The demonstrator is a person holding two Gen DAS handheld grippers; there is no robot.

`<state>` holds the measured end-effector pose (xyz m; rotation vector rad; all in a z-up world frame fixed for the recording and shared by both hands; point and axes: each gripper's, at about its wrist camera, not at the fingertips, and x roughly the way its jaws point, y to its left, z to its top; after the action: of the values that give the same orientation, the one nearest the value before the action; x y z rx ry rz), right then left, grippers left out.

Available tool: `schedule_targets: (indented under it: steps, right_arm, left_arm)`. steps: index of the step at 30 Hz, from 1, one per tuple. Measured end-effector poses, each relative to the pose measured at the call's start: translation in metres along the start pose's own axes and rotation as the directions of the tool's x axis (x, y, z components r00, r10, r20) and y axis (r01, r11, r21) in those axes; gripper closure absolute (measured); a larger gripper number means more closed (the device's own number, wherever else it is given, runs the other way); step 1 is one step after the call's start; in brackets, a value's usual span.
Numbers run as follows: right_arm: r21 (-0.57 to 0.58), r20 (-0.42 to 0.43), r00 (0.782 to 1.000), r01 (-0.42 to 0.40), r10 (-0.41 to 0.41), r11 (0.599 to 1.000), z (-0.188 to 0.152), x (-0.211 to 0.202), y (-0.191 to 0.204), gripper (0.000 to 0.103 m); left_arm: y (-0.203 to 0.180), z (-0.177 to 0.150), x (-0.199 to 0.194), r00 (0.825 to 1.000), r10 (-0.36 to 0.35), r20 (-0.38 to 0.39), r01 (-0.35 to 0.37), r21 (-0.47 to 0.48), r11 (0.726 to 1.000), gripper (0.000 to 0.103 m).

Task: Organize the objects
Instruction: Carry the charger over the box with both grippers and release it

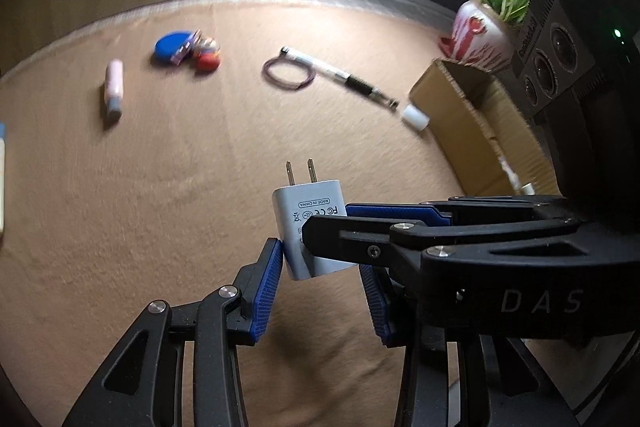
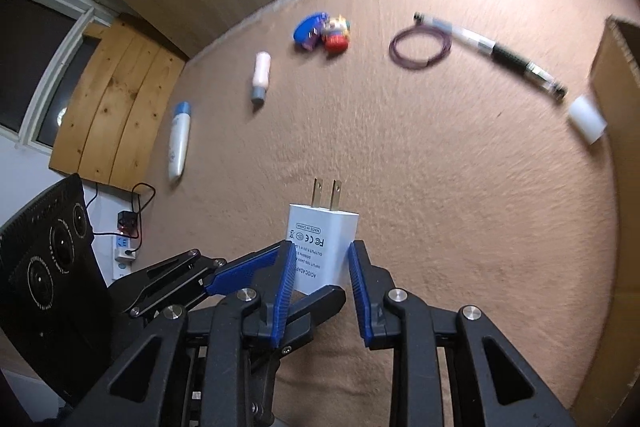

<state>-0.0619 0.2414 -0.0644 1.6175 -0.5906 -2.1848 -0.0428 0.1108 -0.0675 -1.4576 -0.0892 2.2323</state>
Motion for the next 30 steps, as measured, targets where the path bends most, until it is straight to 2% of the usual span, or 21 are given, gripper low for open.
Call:
schedule_targets:
  steps: [8, 15, 24, 30]
  right_arm:
    - [0.021, 0.088, 0.995, 0.037, -0.039, 0.999, -0.006, -0.046, -0.012, 0.078]
    - [0.078, 0.172, 0.981, 0.080, -0.092, 0.994, -0.018, -0.097, -0.039, 0.078]
    - [0.170, 0.230, 0.958, 0.132, -0.169, 0.977, -0.043, -0.148, -0.079, 0.078]
    - [0.223, 0.245, 0.946, 0.159, -0.213, 0.962, -0.062, -0.170, -0.103, 0.078]
  left_arm:
    - [-0.040, 0.018, -0.008, 0.999, -0.039, 0.032, 0.037, 0.069, 0.997, 0.061]
    - [-0.089, 0.030, -0.007, 0.994, -0.100, 0.042, 0.092, 0.150, 0.984, 0.061]
    - [-0.158, 0.035, 0.008, 0.983, -0.182, 0.001, 0.175, 0.264, 0.949, 0.061]
    - [-0.201, 0.031, 0.021, 0.977, -0.208, -0.037, 0.208, 0.332, 0.920, 0.061]
